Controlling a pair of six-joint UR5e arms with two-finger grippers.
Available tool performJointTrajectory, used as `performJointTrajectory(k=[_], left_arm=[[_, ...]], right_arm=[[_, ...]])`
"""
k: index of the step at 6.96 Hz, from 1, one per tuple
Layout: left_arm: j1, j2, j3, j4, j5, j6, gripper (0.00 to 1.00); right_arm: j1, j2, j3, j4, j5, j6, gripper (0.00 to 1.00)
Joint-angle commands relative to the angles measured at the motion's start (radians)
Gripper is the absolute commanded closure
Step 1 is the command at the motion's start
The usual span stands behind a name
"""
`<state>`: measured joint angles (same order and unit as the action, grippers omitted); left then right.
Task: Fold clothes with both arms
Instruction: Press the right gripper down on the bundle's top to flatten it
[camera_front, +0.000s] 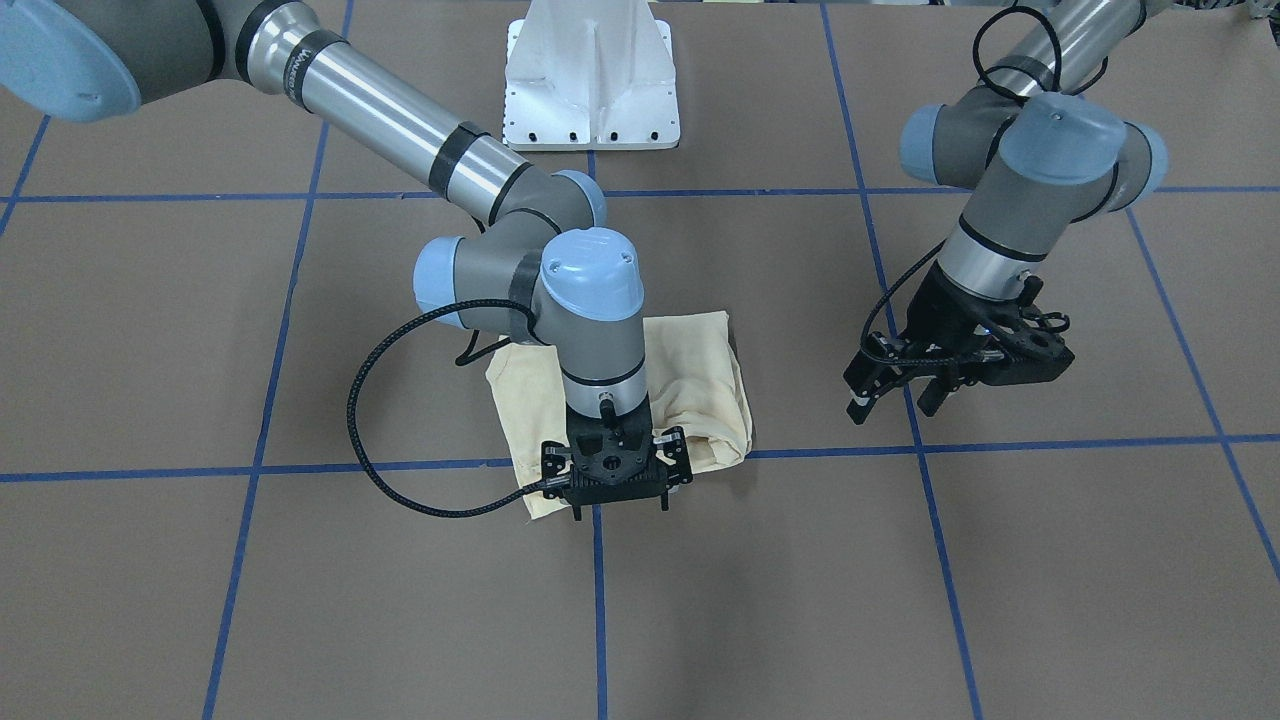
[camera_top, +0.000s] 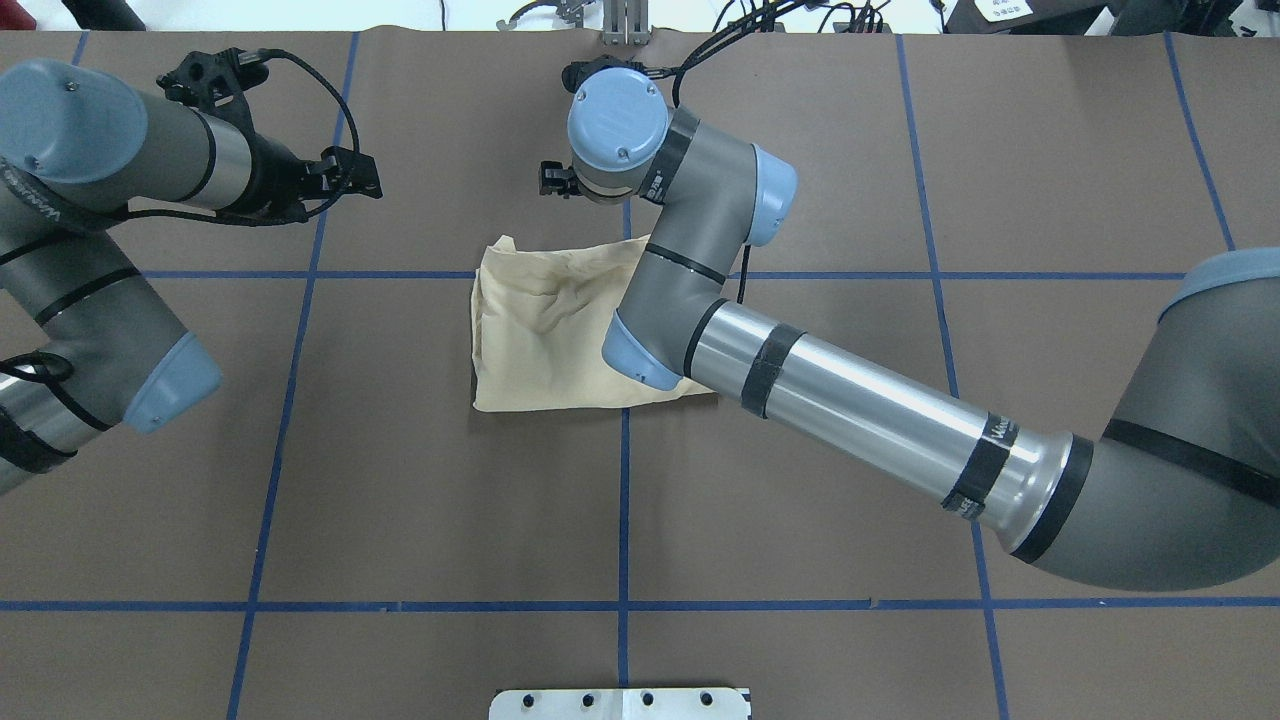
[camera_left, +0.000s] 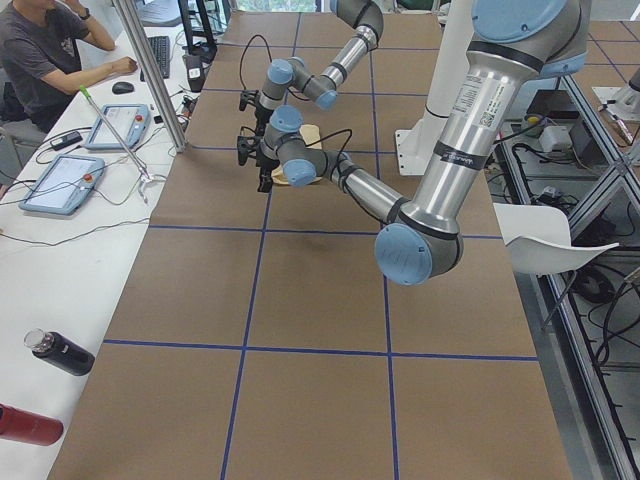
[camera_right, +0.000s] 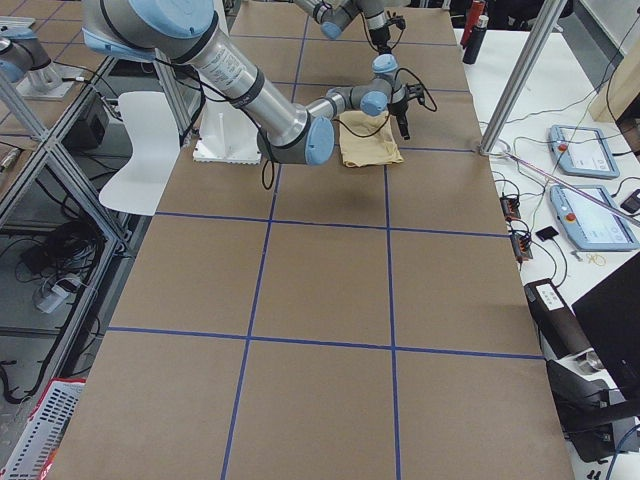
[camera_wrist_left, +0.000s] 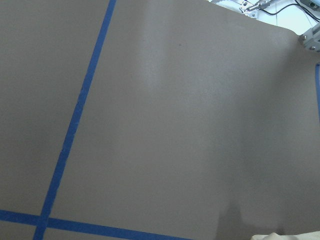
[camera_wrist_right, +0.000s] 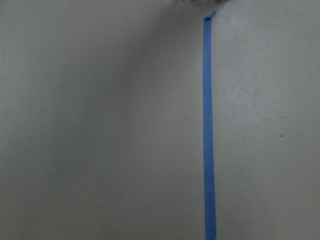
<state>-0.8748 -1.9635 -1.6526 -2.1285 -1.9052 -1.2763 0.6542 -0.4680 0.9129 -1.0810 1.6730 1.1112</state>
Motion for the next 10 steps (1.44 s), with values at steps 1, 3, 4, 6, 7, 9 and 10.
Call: performJointTrajectory(k=[1, 3, 4, 6, 7, 9, 10], left_arm=[[-0.033, 0.002, 0.004, 0.001, -0.015, 0.072, 0.0], [-0.033, 0.002, 0.002, 0.001, -0.015, 0.072, 0.0], [-0.033, 0.002, 0.004, 0.001, -0.015, 0.072, 0.0], [-0.033, 0.002, 0.004, 0.001, -0.015, 0.071, 0.0], [-0.033, 0.002, 0.004, 0.001, -0.015, 0.071, 0.0], [-0.033, 0.003, 0.002, 0.001, -0.015, 0.068, 0.0], [-0.033, 0.003, 0.004, 0.001, -0.015, 0.066, 0.0]], right_arm=[[0.05, -0.006, 0.062, -0.044, 0.097, -0.01, 0.0], [-0.019, -0.067, 0.173, -0.127, 0.097, -0.004, 0.0], [-0.034, -0.075, 0.225, -0.237, 0.094, -0.004, 0.0], [-0.082, -0.118, 0.238, -0.263, 0.09, -0.008, 0.0], [-0.097, -0.13, 0.23, -0.26, 0.08, -0.01, 0.0], [-0.093, -0.121, 0.225, -0.257, 0.061, -0.033, 0.0], [-0.081, -0.116, 0.216, -0.238, 0.047, -0.043, 0.0]])
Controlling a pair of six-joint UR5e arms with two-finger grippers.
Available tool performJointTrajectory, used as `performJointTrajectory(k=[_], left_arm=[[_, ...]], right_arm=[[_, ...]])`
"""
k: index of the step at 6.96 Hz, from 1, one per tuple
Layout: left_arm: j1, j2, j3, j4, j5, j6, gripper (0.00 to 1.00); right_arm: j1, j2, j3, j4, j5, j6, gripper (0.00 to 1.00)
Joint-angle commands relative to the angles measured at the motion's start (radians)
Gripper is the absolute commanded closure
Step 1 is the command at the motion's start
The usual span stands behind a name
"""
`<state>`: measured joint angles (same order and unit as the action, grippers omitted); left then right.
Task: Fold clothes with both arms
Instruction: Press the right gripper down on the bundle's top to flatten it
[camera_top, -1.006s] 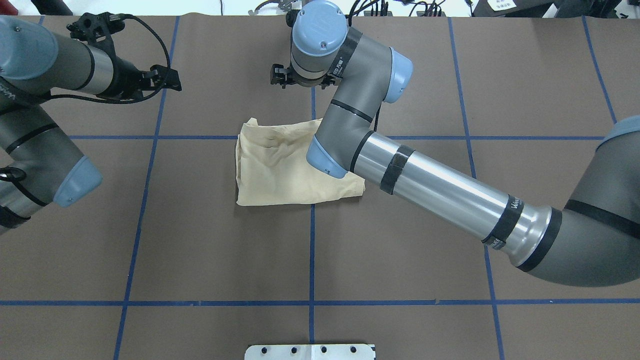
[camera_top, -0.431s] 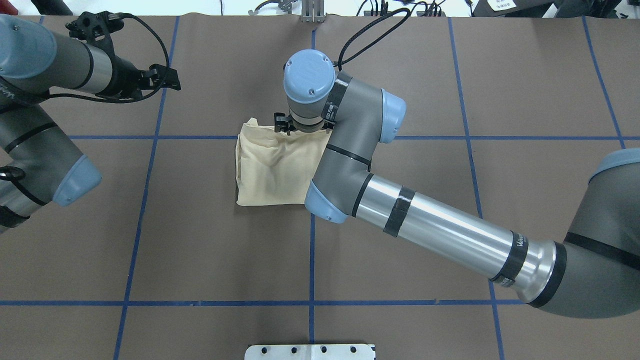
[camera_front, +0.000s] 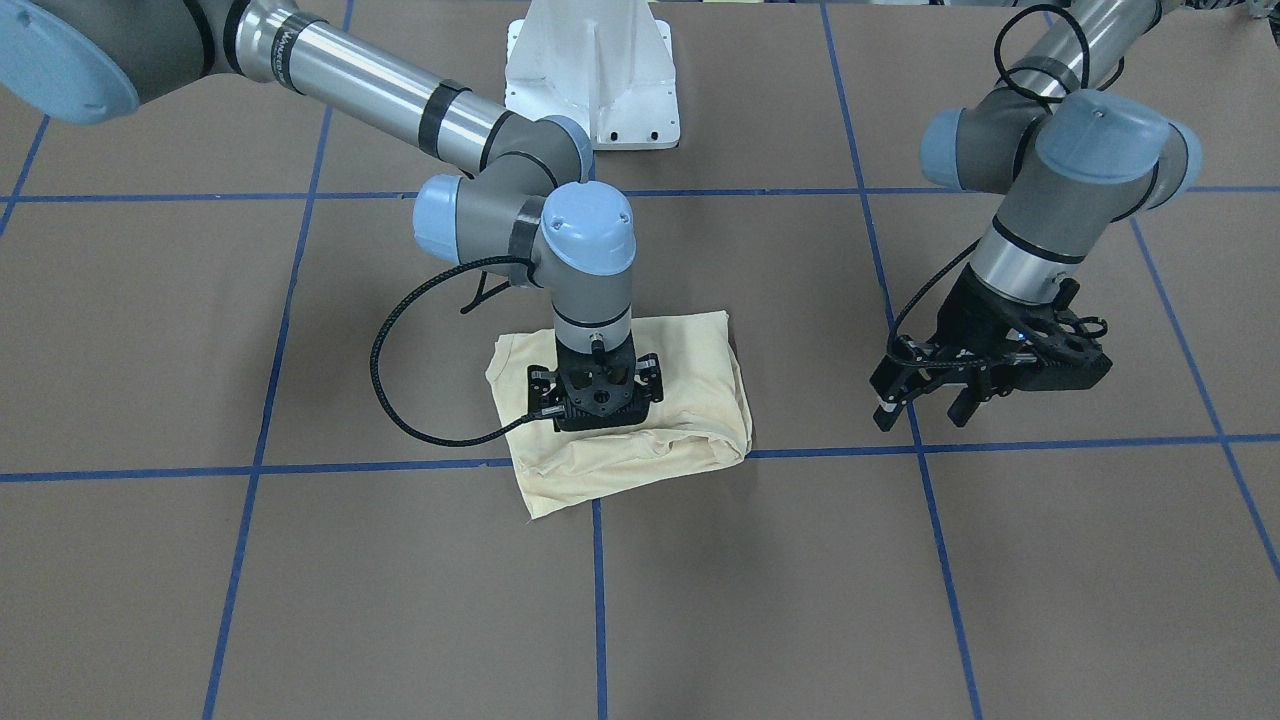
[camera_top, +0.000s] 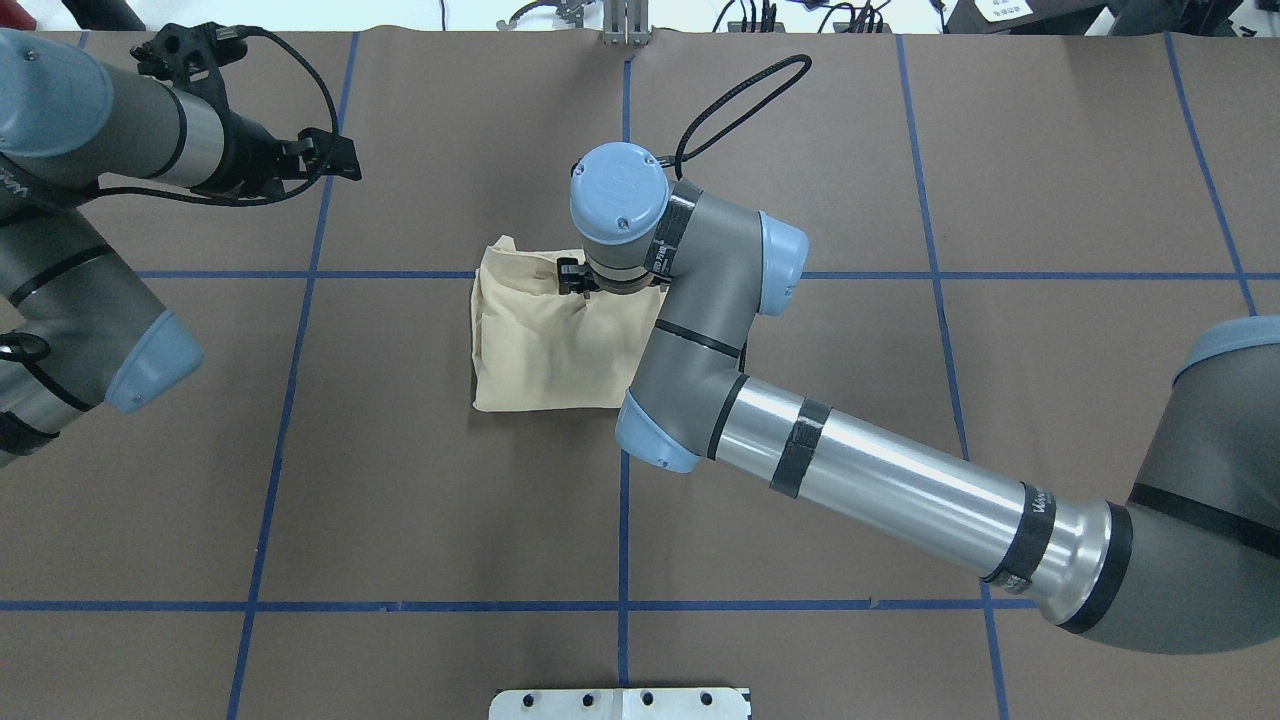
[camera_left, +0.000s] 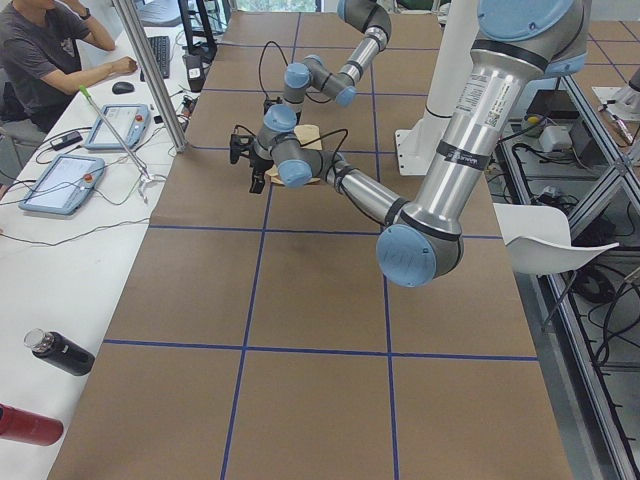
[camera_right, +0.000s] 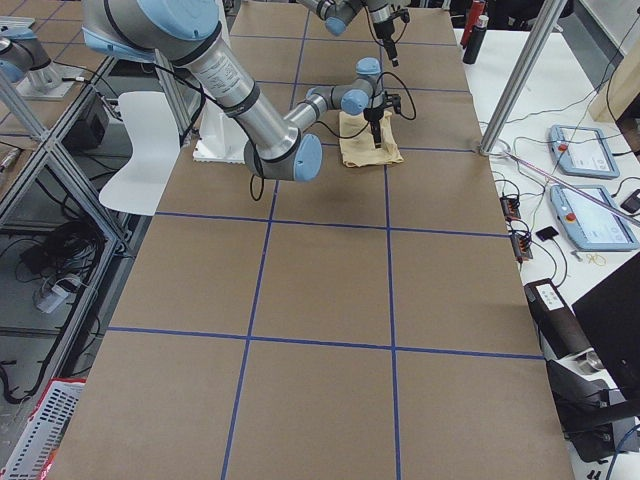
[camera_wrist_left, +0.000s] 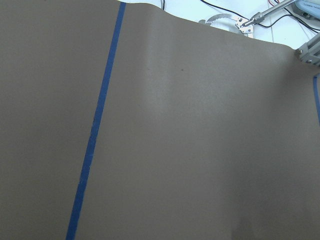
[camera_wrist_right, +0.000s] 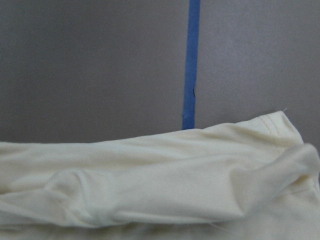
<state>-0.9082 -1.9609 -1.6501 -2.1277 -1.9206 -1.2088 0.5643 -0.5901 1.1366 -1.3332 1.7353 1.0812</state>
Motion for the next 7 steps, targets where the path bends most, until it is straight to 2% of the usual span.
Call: performJointTrajectory(k=[1, 2, 4, 7], left_arm=[[0.0, 0.002, 0.001, 0.0, -0.001, -0.005, 0.0], [0.002, 0.002, 0.001, 0.0, 0.0, -0.006, 0.0], [0.002, 0.002, 0.004, 0.0, 0.0, -0.006, 0.0], [0.0, 0.0, 0.004, 0.0, -0.003, 0.014, 0.0]], right_arm=[[0.023, 0.041, -0.087, 0.085, -0.026, -0.029, 0.0], [0.028, 0.068, -0.171, 0.16, -0.034, -0.029, 0.0], [0.04, 0.082, -0.198, 0.167, -0.045, -0.03, 0.0], [0.097, 0.094, -0.19, 0.166, -0.024, -0.035, 0.0]])
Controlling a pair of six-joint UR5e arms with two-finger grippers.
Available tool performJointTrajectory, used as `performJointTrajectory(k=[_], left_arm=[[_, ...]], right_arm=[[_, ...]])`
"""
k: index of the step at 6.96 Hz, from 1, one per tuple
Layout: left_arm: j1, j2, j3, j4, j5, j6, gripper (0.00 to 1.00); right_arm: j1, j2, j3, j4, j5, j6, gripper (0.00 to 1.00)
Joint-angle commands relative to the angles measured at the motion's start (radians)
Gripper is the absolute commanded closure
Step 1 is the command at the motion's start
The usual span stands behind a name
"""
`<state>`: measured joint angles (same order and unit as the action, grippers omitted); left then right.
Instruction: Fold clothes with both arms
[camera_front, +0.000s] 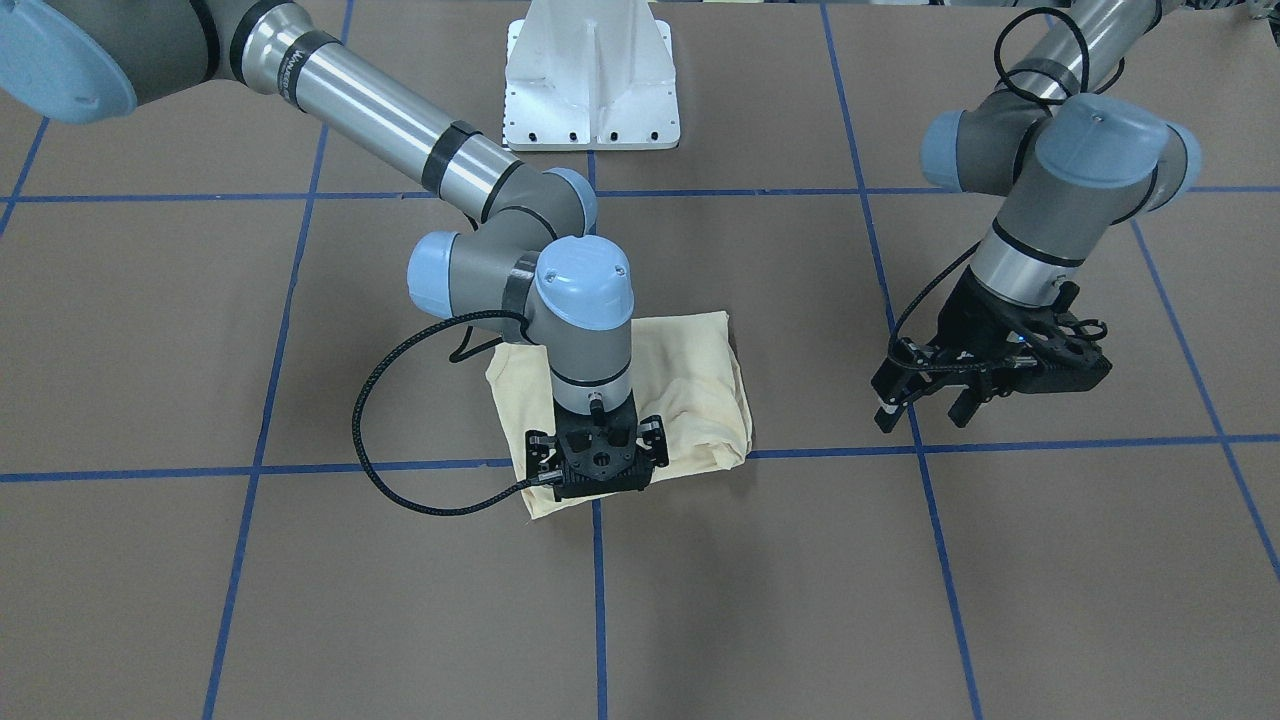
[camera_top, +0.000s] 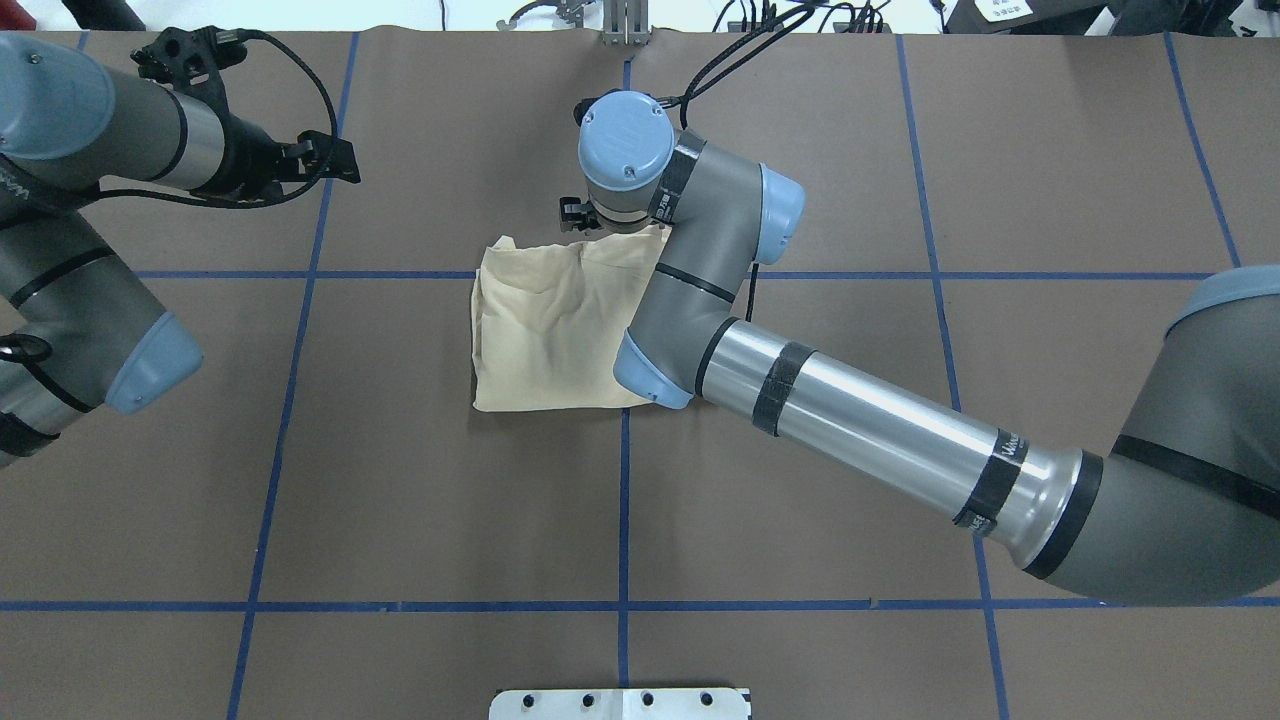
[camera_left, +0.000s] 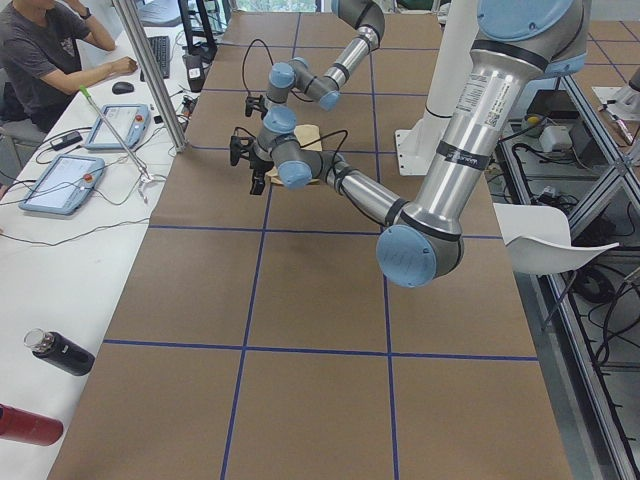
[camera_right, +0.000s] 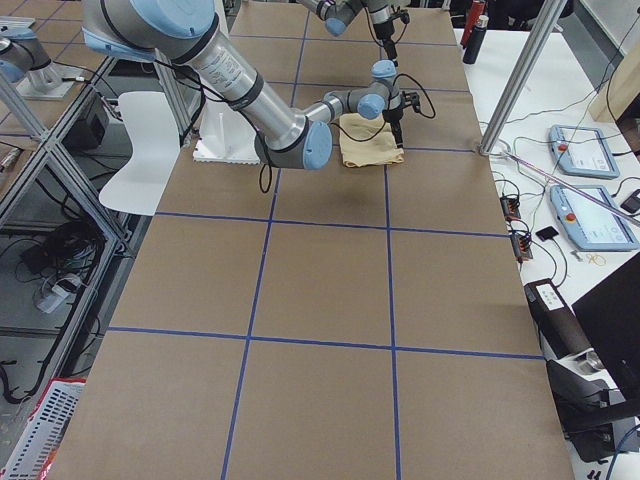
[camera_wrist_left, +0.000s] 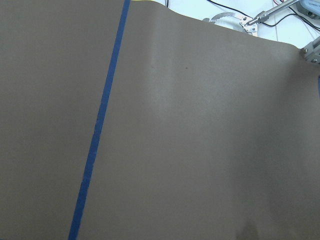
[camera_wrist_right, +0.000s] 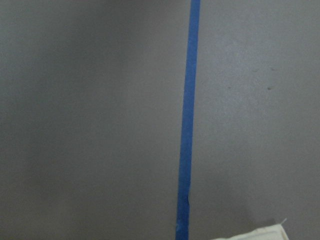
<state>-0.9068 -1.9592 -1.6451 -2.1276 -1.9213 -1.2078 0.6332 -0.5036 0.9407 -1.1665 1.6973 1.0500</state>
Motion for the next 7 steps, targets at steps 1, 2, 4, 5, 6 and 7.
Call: performJointTrajectory(k=[1, 2, 4, 5, 6, 7], left_arm=[[-0.012, -0.001, -0.004, 0.0, -0.004, 0.061, 0.0], [-0.058, 0.014, -0.007, 0.0, -0.063, 0.148, 0.0], [-0.22, 0.087, -0.007, -0.009, -0.203, 0.345, 0.0], [-0.245, 0.107, 0.004, -0.008, -0.185, 0.368, 0.0], [-0.285, 0.114, 0.017, -0.018, -0.182, 0.388, 0.0], [-0.312, 0.12, 0.019, -0.026, -0.18, 0.402, 0.0]], right_arm=[[0.072, -0.009, 0.042, -0.024, 0.081, -0.014, 0.0], [0.118, -0.035, 0.125, -0.148, 0.152, -0.043, 0.0], [0.205, -0.158, 0.36, -0.361, 0.241, -0.115, 0.0], [0.286, -0.279, 0.469, -0.364, 0.318, -0.17, 0.0], [0.321, -0.385, 0.548, -0.364, 0.326, -0.224, 0.0], [0.389, -0.442, 0.573, -0.36, 0.341, -0.298, 0.0]])
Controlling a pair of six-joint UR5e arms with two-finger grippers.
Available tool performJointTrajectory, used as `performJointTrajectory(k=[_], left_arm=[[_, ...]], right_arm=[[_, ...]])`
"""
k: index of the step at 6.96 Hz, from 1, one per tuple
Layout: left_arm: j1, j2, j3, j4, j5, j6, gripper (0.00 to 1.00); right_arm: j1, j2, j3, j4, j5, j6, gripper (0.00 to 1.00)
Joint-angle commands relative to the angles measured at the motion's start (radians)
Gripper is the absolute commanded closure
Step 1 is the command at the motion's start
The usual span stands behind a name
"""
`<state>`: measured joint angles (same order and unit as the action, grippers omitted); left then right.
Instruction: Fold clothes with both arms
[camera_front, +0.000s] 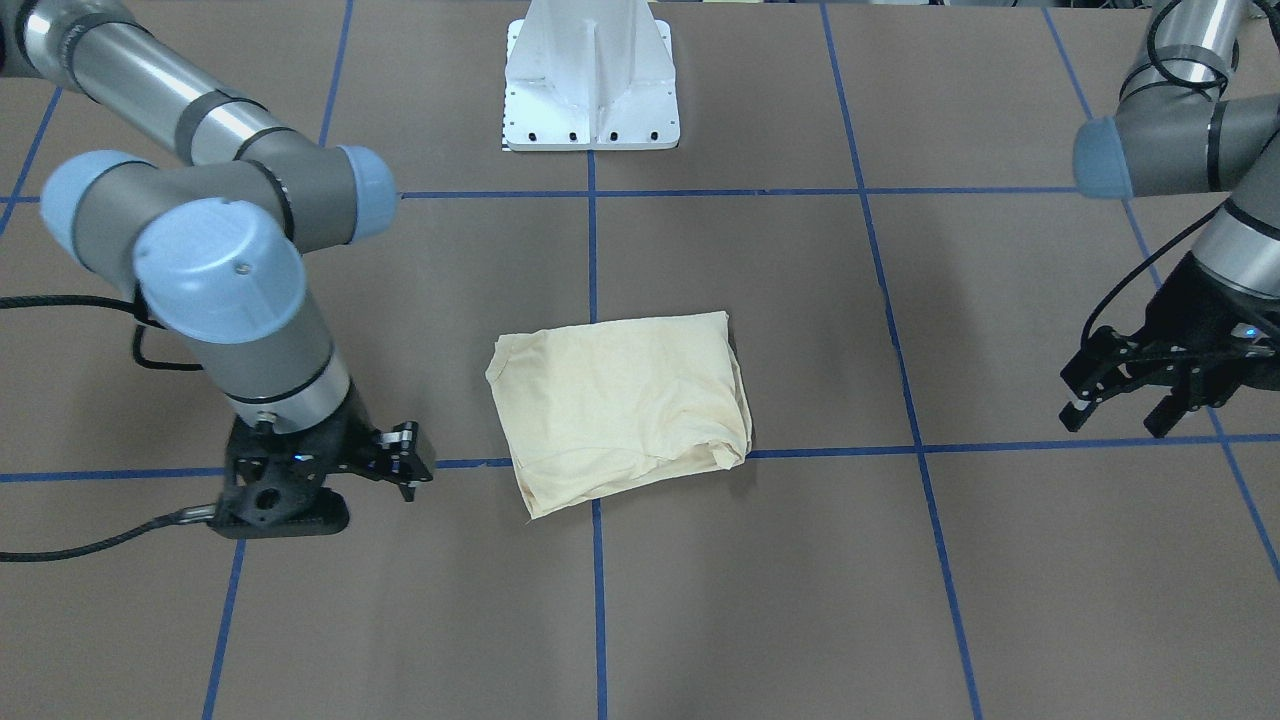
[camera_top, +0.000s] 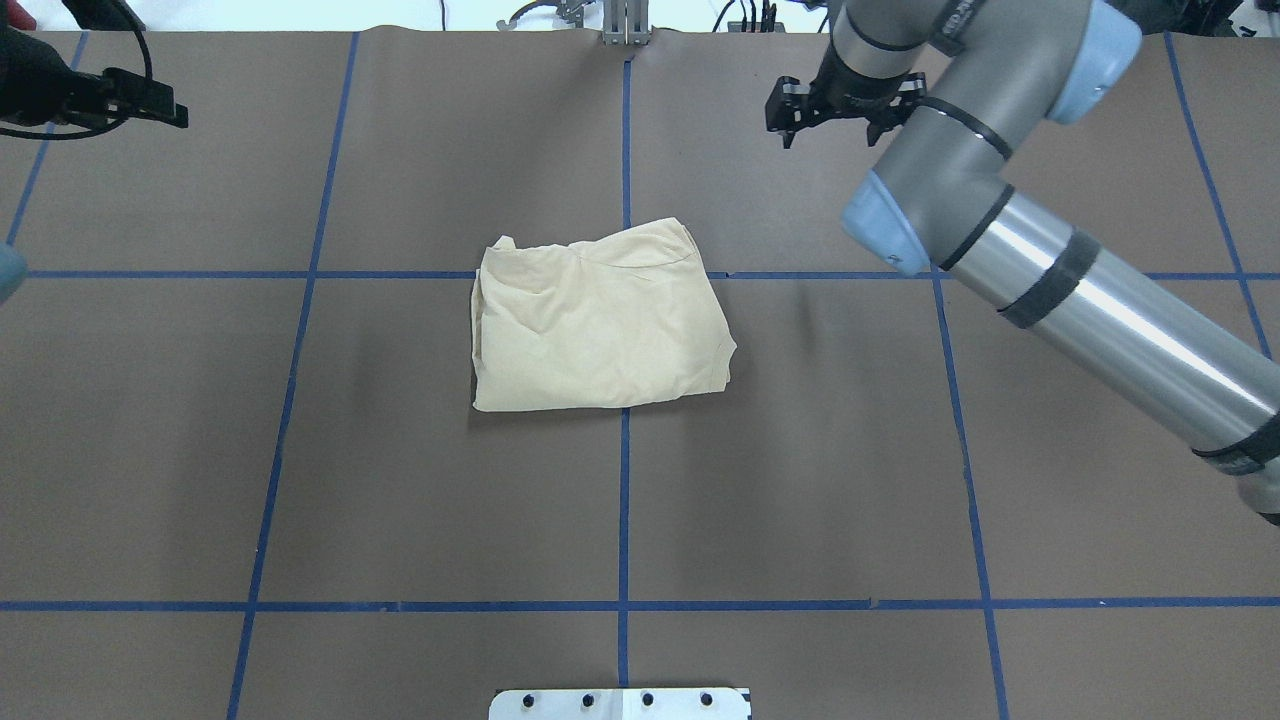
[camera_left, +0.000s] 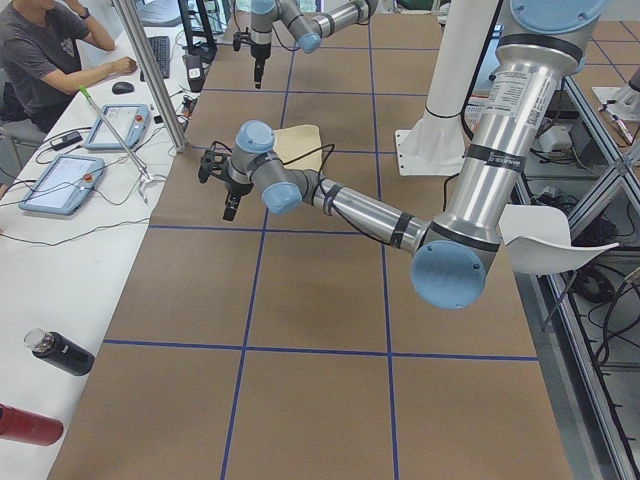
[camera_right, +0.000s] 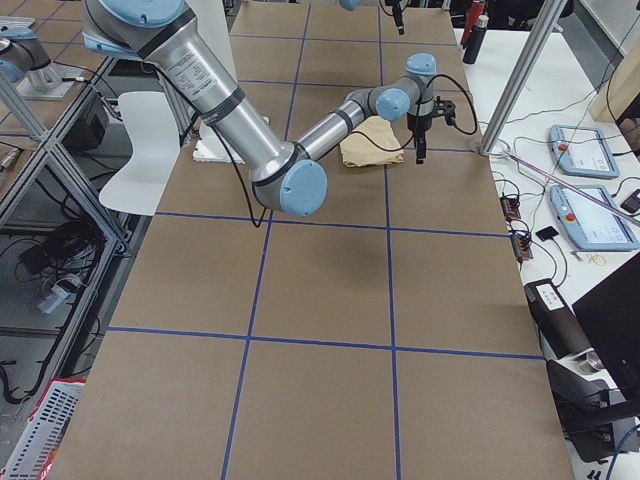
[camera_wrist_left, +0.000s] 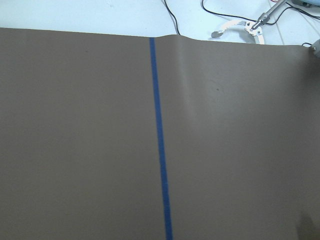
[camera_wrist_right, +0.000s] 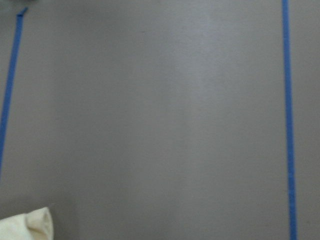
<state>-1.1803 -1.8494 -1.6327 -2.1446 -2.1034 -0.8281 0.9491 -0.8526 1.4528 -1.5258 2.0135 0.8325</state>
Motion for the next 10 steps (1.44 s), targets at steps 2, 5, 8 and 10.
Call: performJointTrajectory(k=[2, 5, 8, 10], left_arm=[[-0.067, 0.045, -0.007, -0.024, 0.003, 0.02, 0.0], [-0.117, 0.079, 0.01, 0.03, -0.021, 0.208, 0.0], [-0.249, 0.073, 0.001, 0.392, -0.066, 0.708, 0.0], [-0.289, 0.075, 0.004, 0.559, -0.069, 0.94, 0.0]], right_arm=[[0.077, -0.158, 0.07, 0.03, -0.034, -0.098, 0.0], [0.181, -0.227, 0.031, 0.038, -0.038, -0.232, 0.0], [0.296, -0.328, 0.142, -0.162, 0.036, -0.403, 0.0], [0.448, -0.342, 0.158, -0.345, 0.139, -0.69, 0.0]])
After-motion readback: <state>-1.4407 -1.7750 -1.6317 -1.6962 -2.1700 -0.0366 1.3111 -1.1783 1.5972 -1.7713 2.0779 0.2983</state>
